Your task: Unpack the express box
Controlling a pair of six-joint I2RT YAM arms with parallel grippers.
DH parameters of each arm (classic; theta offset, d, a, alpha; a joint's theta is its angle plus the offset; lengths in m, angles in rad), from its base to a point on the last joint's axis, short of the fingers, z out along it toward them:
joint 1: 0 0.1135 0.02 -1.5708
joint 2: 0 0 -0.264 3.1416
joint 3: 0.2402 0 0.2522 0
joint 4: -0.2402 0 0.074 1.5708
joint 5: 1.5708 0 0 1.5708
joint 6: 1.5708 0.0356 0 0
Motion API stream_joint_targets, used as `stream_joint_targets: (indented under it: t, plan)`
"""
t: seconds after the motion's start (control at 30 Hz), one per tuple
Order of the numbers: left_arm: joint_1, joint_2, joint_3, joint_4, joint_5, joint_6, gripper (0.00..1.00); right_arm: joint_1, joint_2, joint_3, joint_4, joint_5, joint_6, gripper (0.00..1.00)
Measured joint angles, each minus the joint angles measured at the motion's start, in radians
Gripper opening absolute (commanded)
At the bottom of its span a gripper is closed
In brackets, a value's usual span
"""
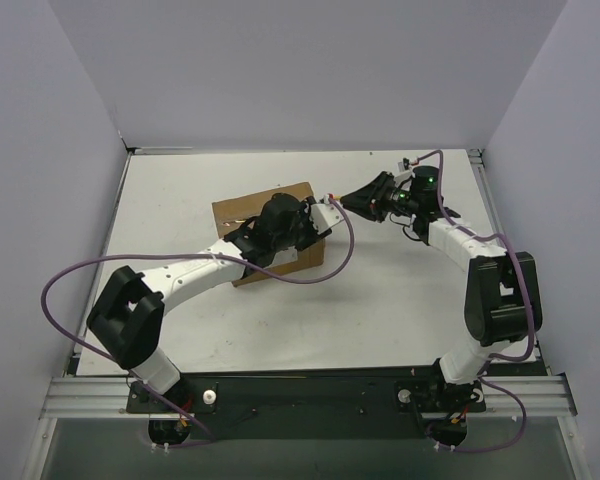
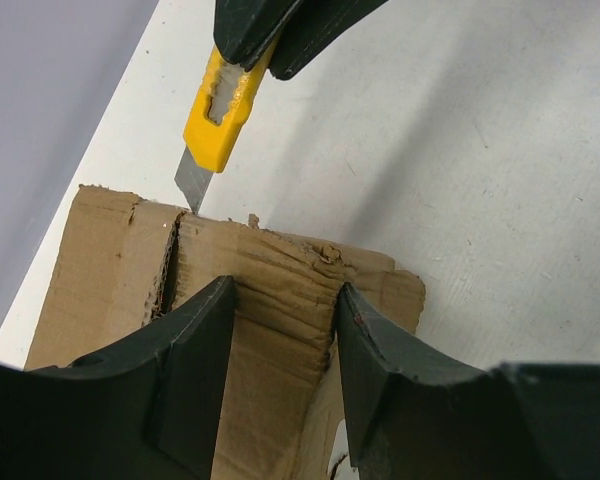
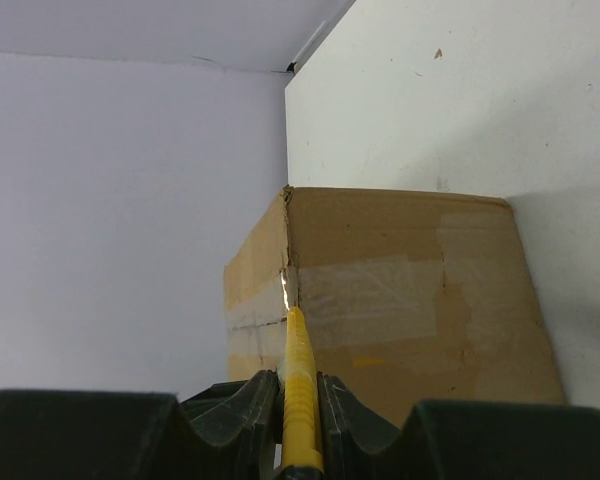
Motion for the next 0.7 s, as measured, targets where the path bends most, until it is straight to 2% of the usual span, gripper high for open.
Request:
stream_joint_targets:
  t: [0.5, 0.7]
  plan:
    - [0.01, 0.021, 0.015, 0.012, -0.005, -0.001, 0.5, -0.015, -0.043, -0.001, -0.076, -0.027, -0.069, 0.0]
    - [0.025, 0.025, 0.047, -0.037, 0.045, 0.001, 0.56, -0.067, -0.076, 0.001, -0.12, -0.038, -0.157, 0.0]
